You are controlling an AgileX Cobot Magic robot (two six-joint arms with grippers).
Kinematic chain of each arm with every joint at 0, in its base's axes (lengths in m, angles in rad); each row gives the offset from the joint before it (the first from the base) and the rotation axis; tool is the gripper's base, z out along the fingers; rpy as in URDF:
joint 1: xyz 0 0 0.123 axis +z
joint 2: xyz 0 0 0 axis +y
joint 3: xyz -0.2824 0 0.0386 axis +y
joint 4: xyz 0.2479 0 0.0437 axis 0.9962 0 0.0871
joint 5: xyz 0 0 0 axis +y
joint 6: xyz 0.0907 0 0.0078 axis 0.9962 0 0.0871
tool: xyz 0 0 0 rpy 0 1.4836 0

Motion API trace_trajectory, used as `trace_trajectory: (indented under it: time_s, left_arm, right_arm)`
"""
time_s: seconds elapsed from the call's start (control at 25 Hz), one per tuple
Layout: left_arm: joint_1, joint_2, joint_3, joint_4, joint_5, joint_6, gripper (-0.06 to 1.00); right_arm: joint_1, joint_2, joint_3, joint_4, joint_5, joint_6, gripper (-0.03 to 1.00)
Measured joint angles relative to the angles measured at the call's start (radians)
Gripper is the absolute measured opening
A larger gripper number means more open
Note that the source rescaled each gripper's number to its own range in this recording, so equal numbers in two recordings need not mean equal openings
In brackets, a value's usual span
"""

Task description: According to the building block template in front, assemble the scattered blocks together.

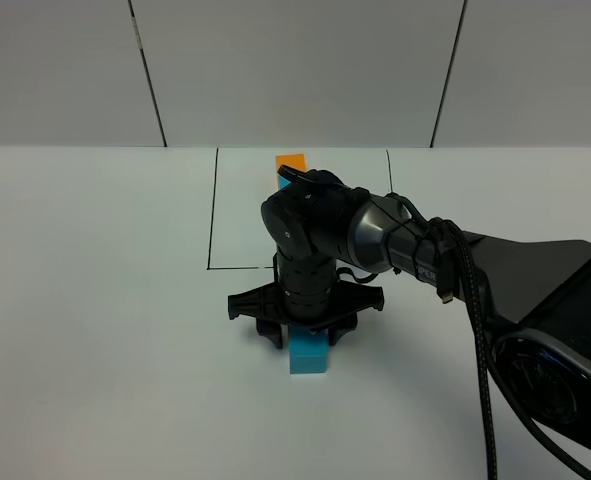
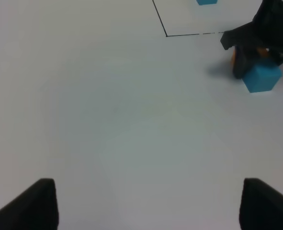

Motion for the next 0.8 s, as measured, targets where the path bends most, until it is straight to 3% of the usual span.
trace_trajectory:
  time_s: [0.12,0.2,0.28,0.8]
  left_arm:
    - [0.000,0.000,0.000,0.000,0.000,0.000,0.73]
    - [0.000,0.000,0.000,0.000,0.000,0.000,0.73]
    - [0.000,0.000,0.000,0.000,0.000,0.000,0.73]
    - [0.000,0.000,0.000,0.000,0.000,0.000,0.73]
  right_arm:
    - [0.000,0.000,-0.001,0.002,0.007,0.000,0.64]
    - [0.000,0.000,-0.002,0.003,0.012,0.000,0.80]
    - [0.000,0.000,-0.002,0.003,0.014,0.000,0.89]
    - [-0.030,-0.155,-0.063,0.043,0.000,-0.001,0.90]
